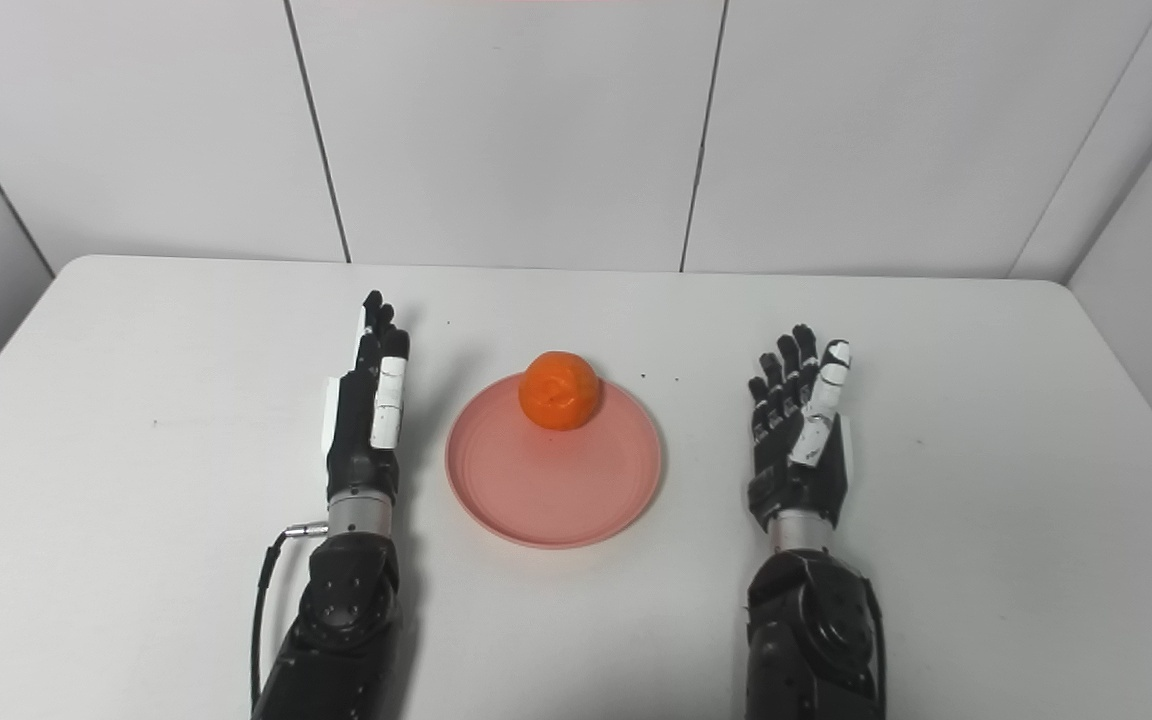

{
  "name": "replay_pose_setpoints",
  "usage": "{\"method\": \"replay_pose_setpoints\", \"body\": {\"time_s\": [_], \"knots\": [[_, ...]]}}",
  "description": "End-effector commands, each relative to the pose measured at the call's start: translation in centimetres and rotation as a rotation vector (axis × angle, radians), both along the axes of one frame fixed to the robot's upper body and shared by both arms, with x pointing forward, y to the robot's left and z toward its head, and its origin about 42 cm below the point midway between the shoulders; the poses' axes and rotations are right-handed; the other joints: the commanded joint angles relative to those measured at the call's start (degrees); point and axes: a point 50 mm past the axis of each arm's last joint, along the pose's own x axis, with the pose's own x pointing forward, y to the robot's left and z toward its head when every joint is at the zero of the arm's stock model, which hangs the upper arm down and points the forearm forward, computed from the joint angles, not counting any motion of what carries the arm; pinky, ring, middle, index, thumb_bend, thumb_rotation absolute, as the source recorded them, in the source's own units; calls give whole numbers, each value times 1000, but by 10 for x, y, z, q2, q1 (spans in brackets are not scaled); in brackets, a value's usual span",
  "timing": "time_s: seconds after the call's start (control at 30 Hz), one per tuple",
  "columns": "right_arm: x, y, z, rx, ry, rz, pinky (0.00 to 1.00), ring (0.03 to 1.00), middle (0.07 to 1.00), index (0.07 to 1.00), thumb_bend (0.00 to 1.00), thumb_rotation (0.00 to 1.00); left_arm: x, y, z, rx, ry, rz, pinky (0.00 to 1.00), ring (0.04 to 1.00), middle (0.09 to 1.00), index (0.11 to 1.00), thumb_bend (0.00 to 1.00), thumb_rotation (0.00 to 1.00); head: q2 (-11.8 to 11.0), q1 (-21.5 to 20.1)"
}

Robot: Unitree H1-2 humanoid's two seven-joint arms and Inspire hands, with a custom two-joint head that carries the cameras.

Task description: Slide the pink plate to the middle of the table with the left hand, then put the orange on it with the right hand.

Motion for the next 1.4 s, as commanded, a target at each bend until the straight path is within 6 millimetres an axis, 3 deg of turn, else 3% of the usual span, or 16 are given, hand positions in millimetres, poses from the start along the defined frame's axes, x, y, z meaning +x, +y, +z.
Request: {"method": "replay_pose_setpoints", "body": {"time_s": [0.0, 0.3, 1.13, 1.37], "knots": [[-13, 13, -28, 30, 104, 26, 1000, 975, 984, 969, 831, 1000, -11, 4, -18, 4, 67, 13, 1000, 1000, 1000, 1000, 951, 1000, -1, 0], [-17, 17, -37, -25, 121, 54, 1000, 975, 976, 962, 836, 1000, -14, 0, -19, -50, 116, 7, 1000, 1000, 1000, 1000, 953, 1000, 3, 0], [-17, 15, -33, -84, 110, 86, 1000, 981, 981, 954, 856, 1000, -15, 1, -22, -65, 140, -13, 1000, 1000, 1000, 1000, 948, 1000, 6, -2], [-19, 14, -36, -178, 90, 104, 1000, 975, 973, 948, 862, 1000, -15, 0, -22, -62, 140, -17, 1000, 1000, 1000, 1000, 946, 1000, 7, -2]]}}
